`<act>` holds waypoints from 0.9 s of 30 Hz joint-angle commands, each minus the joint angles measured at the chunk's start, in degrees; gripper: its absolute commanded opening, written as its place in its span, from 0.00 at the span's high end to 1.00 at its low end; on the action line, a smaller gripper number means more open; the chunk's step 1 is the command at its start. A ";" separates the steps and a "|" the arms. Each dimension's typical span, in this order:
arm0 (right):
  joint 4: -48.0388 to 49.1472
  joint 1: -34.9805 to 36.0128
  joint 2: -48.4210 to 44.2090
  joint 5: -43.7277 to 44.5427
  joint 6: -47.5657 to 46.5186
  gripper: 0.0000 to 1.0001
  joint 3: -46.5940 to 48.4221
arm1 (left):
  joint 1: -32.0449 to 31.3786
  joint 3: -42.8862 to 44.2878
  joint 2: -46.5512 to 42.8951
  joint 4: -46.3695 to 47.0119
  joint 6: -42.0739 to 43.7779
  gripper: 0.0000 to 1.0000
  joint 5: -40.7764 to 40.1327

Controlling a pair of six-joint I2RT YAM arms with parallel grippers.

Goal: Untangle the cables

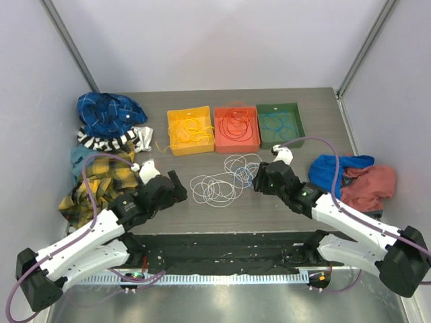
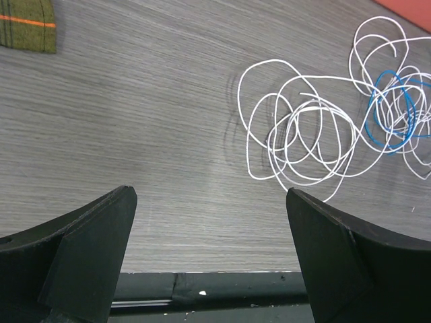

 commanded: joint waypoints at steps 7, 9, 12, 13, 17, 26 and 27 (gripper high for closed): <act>10.15 -1.92 9.75 6.76 3.32 0.50 2.88 | 0.18 -0.59 1.04 3.15 -0.18 0.00 0.75; 10.85 -3.15 10.98 6.59 3.67 0.51 2.26 | 0.18 -0.77 0.78 3.32 -0.18 0.00 0.75; 13.04 -4.99 11.60 5.54 3.76 0.51 0.86 | 0.18 -0.86 0.78 3.15 -0.09 0.00 0.66; 14.09 -5.43 11.86 5.44 3.76 0.51 0.59 | 0.18 -0.86 0.95 3.15 -0.01 0.00 0.58; 16.82 -7.72 14.14 3.34 3.33 0.51 0.59 | 0.18 -0.94 1.65 3.67 -0.01 0.00 0.57; 20.51 -10.27 20.47 -0.18 3.06 0.52 2.09 | 0.18 -0.51 3.06 3.68 0.17 0.00 0.58; 20.69 -10.27 20.65 -0.36 3.06 0.52 2.09 | 0.18 -0.59 2.97 3.76 0.17 0.00 0.57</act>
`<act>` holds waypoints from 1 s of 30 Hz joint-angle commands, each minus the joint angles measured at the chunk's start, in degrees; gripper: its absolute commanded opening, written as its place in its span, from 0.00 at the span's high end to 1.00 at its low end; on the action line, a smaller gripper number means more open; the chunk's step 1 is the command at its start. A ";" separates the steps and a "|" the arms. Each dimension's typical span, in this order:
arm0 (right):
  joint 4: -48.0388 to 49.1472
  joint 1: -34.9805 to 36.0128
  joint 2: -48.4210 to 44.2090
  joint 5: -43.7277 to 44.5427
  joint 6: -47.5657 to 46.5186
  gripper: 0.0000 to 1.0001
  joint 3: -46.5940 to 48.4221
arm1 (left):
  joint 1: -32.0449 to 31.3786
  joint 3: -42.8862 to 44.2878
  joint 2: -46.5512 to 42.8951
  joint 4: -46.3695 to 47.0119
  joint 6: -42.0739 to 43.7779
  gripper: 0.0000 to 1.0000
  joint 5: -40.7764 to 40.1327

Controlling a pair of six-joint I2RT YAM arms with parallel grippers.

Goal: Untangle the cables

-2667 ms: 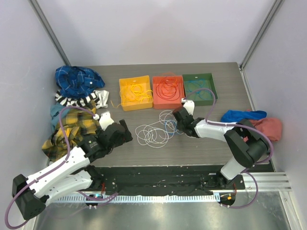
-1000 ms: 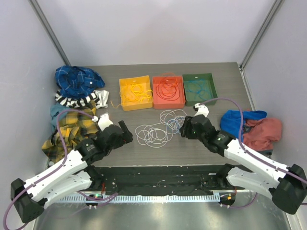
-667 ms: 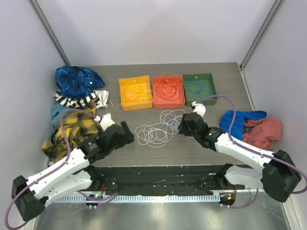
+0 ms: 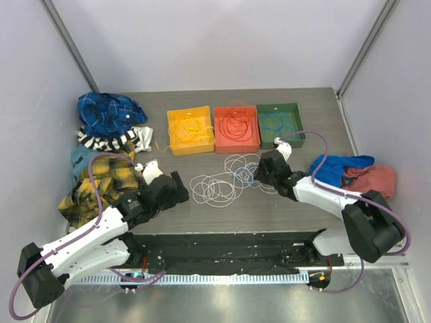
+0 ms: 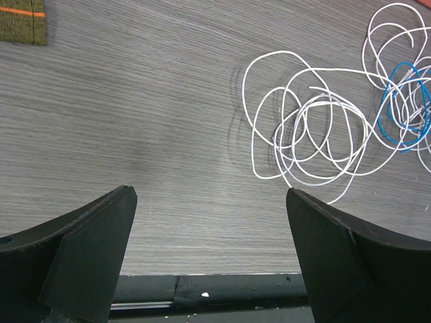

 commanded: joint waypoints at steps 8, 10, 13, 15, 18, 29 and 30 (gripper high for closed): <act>7.40 -0.68 2.92 -2.44 0.33 0.56 1.82 | 0.18 0.19 -0.04 1.60 -0.07 0.00 -0.58; 7.84 -0.76 4.06 -3.14 0.42 0.59 2.00 | 0.18 0.10 -0.13 1.42 -0.25 0.00 -0.58; 8.19 -0.94 4.85 -3.32 0.33 0.66 2.26 | 0.18 -0.07 -0.66 0.98 -0.51 0.00 -0.85; 8.45 -0.94 4.59 -3.24 0.50 0.70 2.00 | 0.18 -0.07 -1.09 0.55 -0.51 0.00 -0.94; 8.28 -0.85 3.28 -3.32 0.42 0.82 1.83 | 0.18 -0.25 -1.36 0.46 -0.51 0.00 -1.11; -4.10 0.81 -20.51 -3.58 -4.58 0.99 15.16 | 0.18 1.33 0.57 1.95 0.19 0.00 -0.23; -5.59 1.08 -21.85 -3.93 -5.38 0.99 17.62 | 0.18 1.34 0.57 2.30 0.28 0.00 -0.32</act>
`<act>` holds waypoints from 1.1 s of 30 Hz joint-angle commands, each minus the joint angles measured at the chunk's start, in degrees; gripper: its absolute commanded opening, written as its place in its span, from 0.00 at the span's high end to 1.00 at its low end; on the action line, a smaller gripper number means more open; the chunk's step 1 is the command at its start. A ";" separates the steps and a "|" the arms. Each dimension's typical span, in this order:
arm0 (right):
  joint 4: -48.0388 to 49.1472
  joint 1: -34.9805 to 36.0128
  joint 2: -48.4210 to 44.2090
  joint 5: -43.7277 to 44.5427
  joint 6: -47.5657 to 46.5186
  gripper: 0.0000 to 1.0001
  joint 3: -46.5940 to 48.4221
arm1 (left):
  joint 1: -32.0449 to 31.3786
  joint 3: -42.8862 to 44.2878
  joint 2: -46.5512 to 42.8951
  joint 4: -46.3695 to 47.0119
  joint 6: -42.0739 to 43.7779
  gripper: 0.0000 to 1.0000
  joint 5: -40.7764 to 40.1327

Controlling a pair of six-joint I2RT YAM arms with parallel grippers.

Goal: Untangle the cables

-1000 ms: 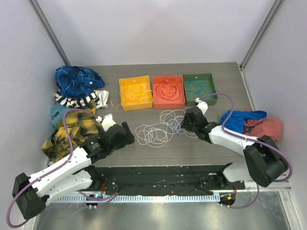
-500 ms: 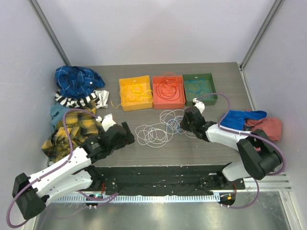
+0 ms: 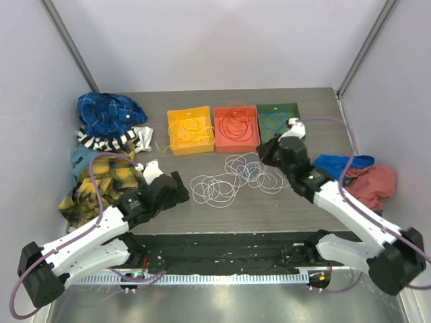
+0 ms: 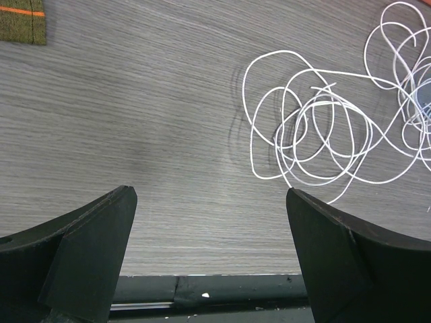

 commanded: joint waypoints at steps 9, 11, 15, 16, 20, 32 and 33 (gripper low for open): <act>-12.41 1.43 -10.49 -10.86 -7.13 0.99 40.09 | 0.18 1.60 -1.51 3.64 0.28 0.00 -0.15; -13.40 1.34 -10.83 -10.70 -6.69 0.99 42.13 | 0.18 1.51 -1.78 3.82 0.28 0.00 -0.06; -14.98 1.34 -11.63 -3.70 -7.12 0.99 39.94 | 0.18 1.86 -2.13 3.91 0.02 0.00 0.56; -15.16 1.43 -11.45 -2.45 -7.30 0.99 39.59 | 0.18 1.86 -2.30 3.82 -0.07 0.00 0.73; -15.16 1.34 -9.09 3.87 -8.36 0.99 38.27 | 0.18 1.77 -3.62 2.68 -0.25 0.00 0.91; -10.77 -5.24 10.59 12.15 -5.82 0.99 37.91 | 0.18 1.86 -9.33 -2.15 0.98 0.00 -2.43; -9.55 -6.81 13.31 12.15 -4.85 0.99 37.74 | 0.18 1.95 -10.12 -2.85 1.16 0.00 -3.04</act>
